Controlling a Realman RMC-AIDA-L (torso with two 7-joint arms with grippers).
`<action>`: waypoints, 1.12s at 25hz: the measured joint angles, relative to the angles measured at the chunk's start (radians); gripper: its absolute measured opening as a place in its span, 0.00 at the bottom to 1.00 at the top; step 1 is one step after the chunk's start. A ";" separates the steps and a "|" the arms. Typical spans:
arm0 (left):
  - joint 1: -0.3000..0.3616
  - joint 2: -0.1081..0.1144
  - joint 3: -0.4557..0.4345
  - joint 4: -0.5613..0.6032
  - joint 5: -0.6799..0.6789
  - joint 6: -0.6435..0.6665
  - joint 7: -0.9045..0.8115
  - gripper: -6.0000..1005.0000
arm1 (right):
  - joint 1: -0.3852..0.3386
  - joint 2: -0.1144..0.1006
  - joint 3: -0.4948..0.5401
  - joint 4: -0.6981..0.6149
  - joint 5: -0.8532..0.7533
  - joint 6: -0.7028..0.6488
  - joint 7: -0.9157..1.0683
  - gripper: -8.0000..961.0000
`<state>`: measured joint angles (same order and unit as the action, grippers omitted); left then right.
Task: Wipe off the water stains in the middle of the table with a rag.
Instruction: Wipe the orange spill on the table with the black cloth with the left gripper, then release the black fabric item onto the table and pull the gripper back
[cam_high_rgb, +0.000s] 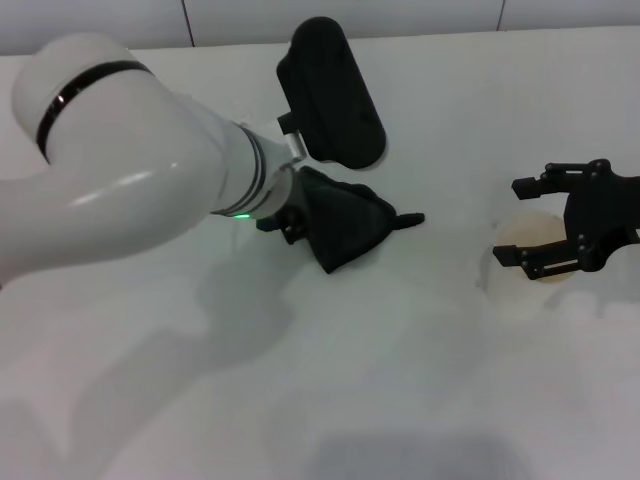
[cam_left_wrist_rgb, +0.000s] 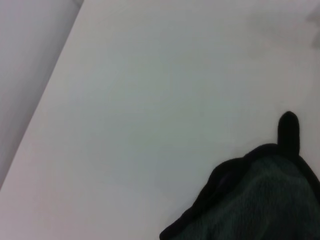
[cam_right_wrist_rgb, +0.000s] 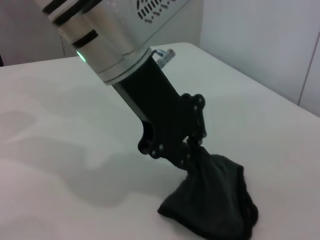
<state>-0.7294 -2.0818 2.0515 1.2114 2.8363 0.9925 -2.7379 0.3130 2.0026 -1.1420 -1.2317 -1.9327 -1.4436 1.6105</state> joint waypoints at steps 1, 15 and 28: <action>0.003 0.000 -0.010 0.006 0.000 0.015 0.004 0.10 | 0.000 0.000 0.001 0.000 0.000 0.001 0.000 0.91; 0.097 0.001 -0.293 0.178 -0.102 0.328 0.081 0.12 | 0.011 0.002 0.032 0.000 -0.012 -0.005 0.000 0.91; 0.100 0.000 -0.354 0.135 -0.058 0.397 0.042 0.13 | 0.013 0.004 0.026 -0.004 -0.012 -0.007 0.000 0.91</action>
<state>-0.6299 -2.0820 1.6973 1.3462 2.7781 1.3899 -2.6955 0.3259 2.0065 -1.1162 -1.2358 -1.9451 -1.4504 1.6107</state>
